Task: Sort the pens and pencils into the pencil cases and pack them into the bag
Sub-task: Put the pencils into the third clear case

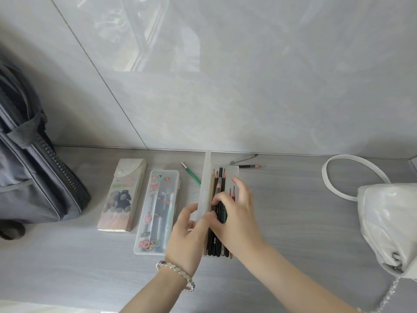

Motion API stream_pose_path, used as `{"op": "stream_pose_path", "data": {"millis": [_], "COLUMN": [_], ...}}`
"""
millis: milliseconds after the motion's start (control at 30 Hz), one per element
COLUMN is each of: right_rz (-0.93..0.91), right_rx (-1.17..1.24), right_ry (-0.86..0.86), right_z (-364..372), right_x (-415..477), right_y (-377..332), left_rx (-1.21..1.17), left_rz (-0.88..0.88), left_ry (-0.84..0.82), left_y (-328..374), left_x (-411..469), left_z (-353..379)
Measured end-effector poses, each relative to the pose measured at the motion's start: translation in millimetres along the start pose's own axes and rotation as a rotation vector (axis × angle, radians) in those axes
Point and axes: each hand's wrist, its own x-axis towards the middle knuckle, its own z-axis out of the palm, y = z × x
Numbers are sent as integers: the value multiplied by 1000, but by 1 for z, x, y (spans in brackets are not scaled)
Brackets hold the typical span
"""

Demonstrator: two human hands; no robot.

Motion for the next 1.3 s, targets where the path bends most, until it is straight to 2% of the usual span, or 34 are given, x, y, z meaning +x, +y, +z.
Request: {"op": "stream_pose_path", "data": {"millis": [233, 500, 600, 700, 800, 900, 1000, 1167, 1233, 1300], "right_rz": [-63, -92, -87, -40, -10, -98, -161, -87, -17, -1], "right_rx": [-2, 117, 133, -66, -353, -753, -952, -985, -886, -744], "right_ry": [25, -147, -34, 57, -103, -289, -418, -540, -569, -490], "right_z": [-1, -11, -18, -24, -26, -28, -25, -20, -22, -26], "right_x": [0, 15, 45, 95, 136, 157, 164, 155, 147, 138], "right_y": [14, 22, 30, 58, 85, 95, 90, 89, 88, 83], "left_rx": [31, -48, -90, -103, -101, -138, -121, -122, -103, -80], "left_rz": [-30, -73, -84, -84, -67, -82, -113, -126, -122, -115], "left_ry": [-5, 29, 62, 67, 67, 83, 102, 91, 71, 56], "left_y": [-2, 3, 7, 10, 13, 13, 13, 10, 9, 10], "left_x": [5, 18, 26, 36, 43, 47, 51, 51, 48, 44], "left_z": [0, -3, -5, -9, -14, -18, -21, -23, -24, -25]}}
